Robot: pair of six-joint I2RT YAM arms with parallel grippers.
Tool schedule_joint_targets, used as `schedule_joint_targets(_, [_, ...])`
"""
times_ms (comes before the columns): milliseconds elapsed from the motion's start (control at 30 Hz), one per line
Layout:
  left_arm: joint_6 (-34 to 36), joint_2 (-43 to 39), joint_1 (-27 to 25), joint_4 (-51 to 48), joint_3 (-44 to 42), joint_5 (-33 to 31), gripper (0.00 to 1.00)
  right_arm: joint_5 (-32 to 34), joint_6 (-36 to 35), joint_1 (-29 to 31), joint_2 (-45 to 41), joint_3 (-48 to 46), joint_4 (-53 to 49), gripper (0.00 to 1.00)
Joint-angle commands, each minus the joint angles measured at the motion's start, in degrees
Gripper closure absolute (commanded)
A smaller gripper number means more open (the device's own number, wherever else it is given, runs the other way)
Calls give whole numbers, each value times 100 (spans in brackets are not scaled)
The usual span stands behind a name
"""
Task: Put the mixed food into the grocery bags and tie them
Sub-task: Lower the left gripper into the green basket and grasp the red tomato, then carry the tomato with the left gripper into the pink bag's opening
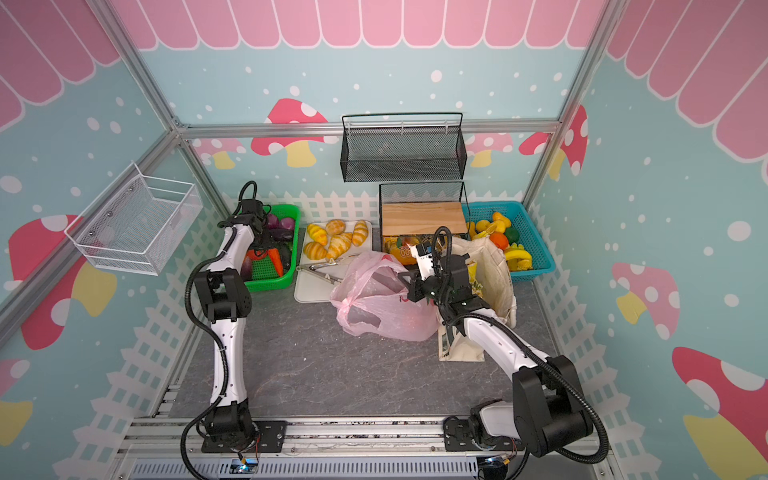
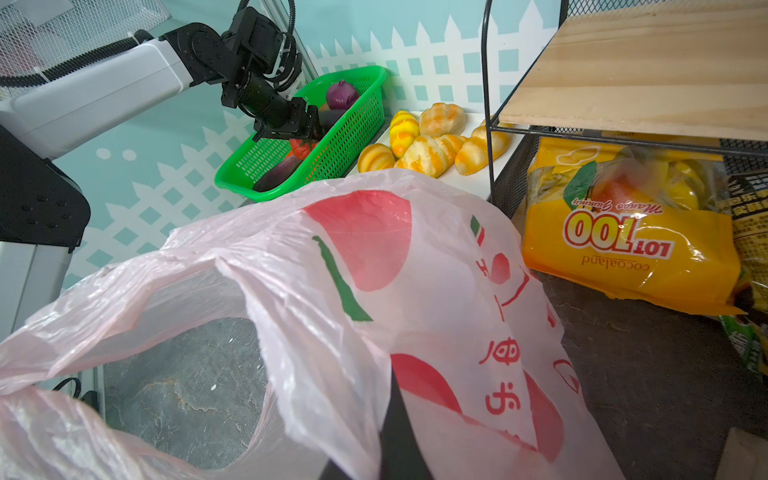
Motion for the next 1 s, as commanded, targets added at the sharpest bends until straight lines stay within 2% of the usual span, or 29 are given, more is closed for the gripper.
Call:
schedule_joint_targets(0, [-7,208,137,-325,126,309,11,-71,-116,-20,11,-106,78,100])
schedule_joint_targets(200, [-75,235,232,-367,146,698,10,-70,-116,-19,6,-109,70,100])
schedule_joint_targets(467, [-298,7,244,-363,210,879,28,-98,-116,-20,43,-93,67,100])
schedule_joint_targets(633, [-453,-501,178,-330,141,896,37,-122,-108,-24,9,-90,73,100])
schedule_joint_targets(867, [-506,-1525,-173,-108,-480,291,40,-149,-98,-13,-96,-124,76,100])
schedule_joint_targets(967, [-680,-2217,-467,47,-1236,-37,41,-152,-98,-20,-130,-127,76,100])
